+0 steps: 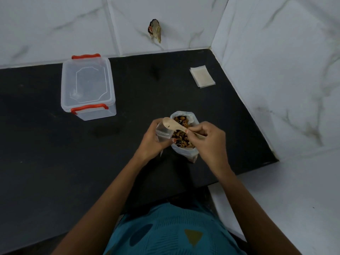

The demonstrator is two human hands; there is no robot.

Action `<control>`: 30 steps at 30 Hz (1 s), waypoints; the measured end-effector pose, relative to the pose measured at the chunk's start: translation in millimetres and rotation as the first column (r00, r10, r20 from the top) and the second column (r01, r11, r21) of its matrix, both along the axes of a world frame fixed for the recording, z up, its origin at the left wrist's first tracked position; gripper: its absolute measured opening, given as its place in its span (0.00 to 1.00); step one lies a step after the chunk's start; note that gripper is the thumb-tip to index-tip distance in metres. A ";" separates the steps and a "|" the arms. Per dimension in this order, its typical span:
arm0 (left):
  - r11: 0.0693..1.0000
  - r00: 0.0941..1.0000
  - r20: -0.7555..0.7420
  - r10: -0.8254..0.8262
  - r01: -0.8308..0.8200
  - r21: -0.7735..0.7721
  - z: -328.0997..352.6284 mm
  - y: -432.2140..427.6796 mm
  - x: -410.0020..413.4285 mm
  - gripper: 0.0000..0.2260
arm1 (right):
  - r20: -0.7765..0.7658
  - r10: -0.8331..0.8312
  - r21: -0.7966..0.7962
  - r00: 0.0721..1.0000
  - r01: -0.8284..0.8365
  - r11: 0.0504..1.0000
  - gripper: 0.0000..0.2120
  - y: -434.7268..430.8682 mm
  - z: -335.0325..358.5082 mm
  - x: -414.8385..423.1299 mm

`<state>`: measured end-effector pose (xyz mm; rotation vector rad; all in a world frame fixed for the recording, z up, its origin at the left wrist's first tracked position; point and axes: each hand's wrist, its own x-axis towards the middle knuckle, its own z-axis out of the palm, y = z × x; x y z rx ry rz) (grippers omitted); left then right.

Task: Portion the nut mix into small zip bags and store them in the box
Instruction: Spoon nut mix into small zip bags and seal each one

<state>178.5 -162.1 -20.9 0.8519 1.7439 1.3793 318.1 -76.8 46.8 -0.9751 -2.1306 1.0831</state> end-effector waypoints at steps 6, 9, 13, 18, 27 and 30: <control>1.000 1.000 -0.025 0.000 0.000 -0.002 -1.8 -7.6 -2.7 0.24 | 0.086 -0.160 -0.114 0.983 0.169 0.979 0.02 21.4 -0.1 14.2; 1.000 1.000 -0.010 -0.025 0.025 -0.013 -6.1 -12.9 -5.1 0.24 | 0.143 -0.184 -0.109 0.972 0.200 0.974 0.02 25.2 -13.3 19.5; 0.997 0.998 0.018 -0.054 0.055 -0.052 -12.2 -18.0 -5.1 0.25 | 0.204 -0.148 -0.037 0.968 0.159 0.987 0.03 19.1 -35.0 20.1; 0.994 0.994 0.064 -0.093 0.096 -0.054 -14.0 -17.3 -1.9 0.25 | 0.298 -0.116 0.053 0.948 0.105 0.993 0.01 10.3 -51.6 8.7; 0.991 0.982 0.153 -0.110 0.119 -0.054 -11.7 -11.6 0.0 0.23 | 0.307 -0.114 0.106 0.945 0.084 0.991 0.03 3.2 -56.9 -6.7; 0.988 0.979 0.160 -0.123 0.136 -0.068 -10.6 -10.7 2.4 0.23 | 0.305 -0.115 0.120 0.945 0.082 0.989 0.03 1.2 -60.2 -10.8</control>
